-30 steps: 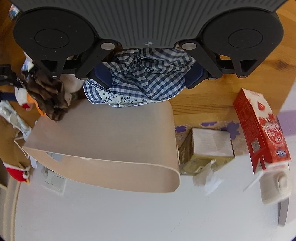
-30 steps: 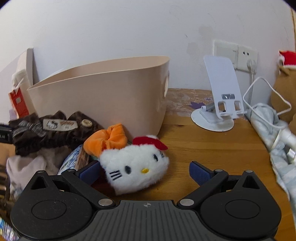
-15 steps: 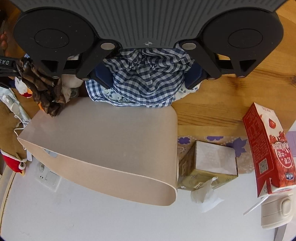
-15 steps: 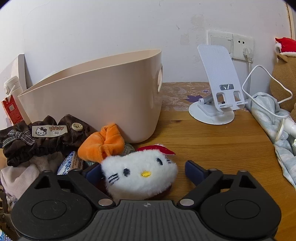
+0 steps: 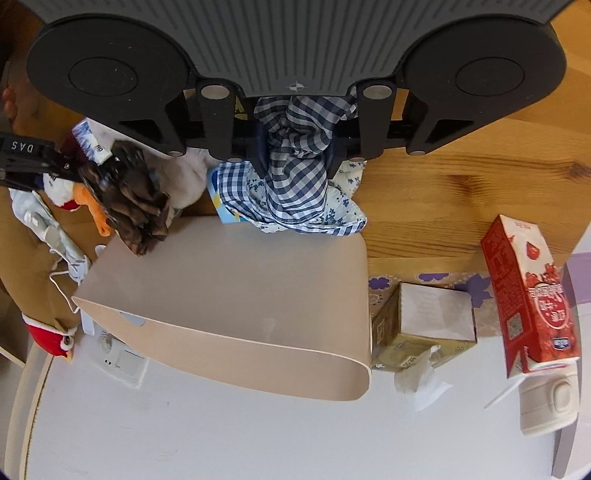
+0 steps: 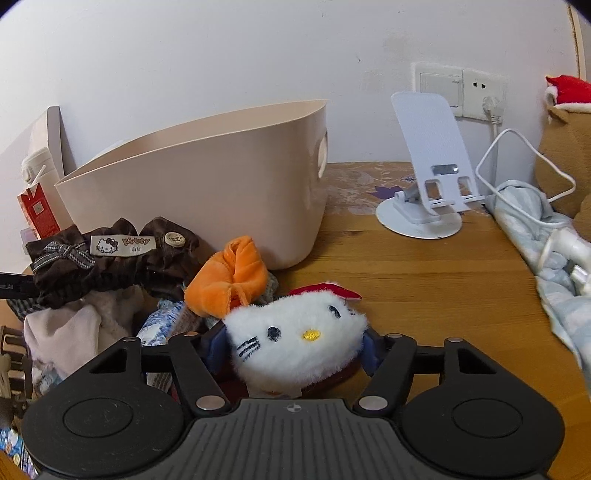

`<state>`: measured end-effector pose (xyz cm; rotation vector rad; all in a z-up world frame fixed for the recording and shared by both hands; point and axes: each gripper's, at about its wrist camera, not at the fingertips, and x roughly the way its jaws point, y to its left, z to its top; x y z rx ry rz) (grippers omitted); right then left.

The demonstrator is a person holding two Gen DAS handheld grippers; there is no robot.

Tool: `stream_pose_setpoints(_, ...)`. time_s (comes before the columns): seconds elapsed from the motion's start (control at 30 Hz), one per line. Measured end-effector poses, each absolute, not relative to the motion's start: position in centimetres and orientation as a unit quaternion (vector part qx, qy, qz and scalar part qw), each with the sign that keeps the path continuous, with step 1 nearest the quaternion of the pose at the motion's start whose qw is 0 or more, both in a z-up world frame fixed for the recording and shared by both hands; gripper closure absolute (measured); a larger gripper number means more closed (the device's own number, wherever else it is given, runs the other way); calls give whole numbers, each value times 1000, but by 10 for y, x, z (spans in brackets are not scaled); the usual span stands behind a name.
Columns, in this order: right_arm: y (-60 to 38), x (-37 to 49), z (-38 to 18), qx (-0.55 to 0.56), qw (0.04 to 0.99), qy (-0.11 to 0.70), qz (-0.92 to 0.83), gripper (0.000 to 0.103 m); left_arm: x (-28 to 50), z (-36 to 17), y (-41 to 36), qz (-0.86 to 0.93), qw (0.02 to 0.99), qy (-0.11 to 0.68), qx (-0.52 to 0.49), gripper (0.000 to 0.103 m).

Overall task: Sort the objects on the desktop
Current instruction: 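Grasp the checked cloth with the left gripper while the right grasps the Hello Kitty plush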

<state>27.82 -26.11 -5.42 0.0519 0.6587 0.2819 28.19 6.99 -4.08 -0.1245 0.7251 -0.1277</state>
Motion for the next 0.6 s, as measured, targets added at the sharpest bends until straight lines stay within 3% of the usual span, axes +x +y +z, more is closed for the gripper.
stream_pose_setpoints(0.6, -262, 228, 3, 0, 951, 256, 170, 40, 228, 26, 87, -46, 958, 277, -57, 75)
